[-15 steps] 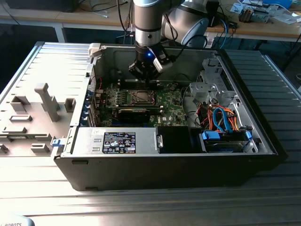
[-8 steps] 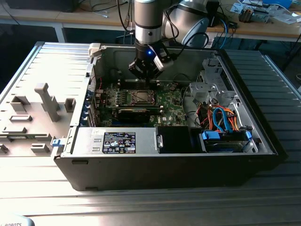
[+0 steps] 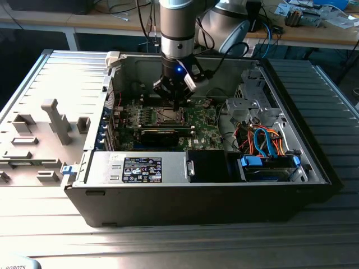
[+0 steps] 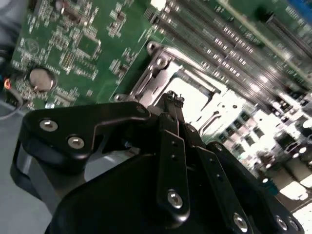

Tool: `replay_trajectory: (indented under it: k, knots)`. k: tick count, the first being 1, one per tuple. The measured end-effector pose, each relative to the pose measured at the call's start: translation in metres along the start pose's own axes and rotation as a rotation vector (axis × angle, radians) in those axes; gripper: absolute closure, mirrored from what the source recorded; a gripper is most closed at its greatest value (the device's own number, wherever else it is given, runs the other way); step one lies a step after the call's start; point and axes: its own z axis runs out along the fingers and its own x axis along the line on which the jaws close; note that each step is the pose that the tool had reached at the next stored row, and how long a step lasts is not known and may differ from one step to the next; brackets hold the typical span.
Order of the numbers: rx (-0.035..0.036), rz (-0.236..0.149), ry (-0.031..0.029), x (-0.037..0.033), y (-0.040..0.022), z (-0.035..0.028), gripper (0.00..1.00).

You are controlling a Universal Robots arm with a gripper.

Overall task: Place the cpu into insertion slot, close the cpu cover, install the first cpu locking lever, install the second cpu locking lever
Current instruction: 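Install the first cpu locking lever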

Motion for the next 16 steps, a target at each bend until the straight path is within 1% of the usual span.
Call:
replay_trajectory:
  k: [2,3,4,6,7,16]
  knots:
    - [0.0381,-0.002,0.0036,0.0,-0.0009,-0.001,0.89]
    - [0.0688,-0.003,0.0062,0.0,-0.0009,-0.0023,0.89]
    - [0.0796,-0.003,0.0073,-0.0002,-0.0011,-0.0074,0.89]
    - [0.0796,-0.003,0.0072,-0.0009,-0.0016,-0.0261,0.89]
    - [0.0797,-0.003,0.0071,-0.001,-0.0017,-0.0285,0.89]
    - [0.0795,-0.003,0.0071,-0.0011,-0.0017,-0.0302,0.89]
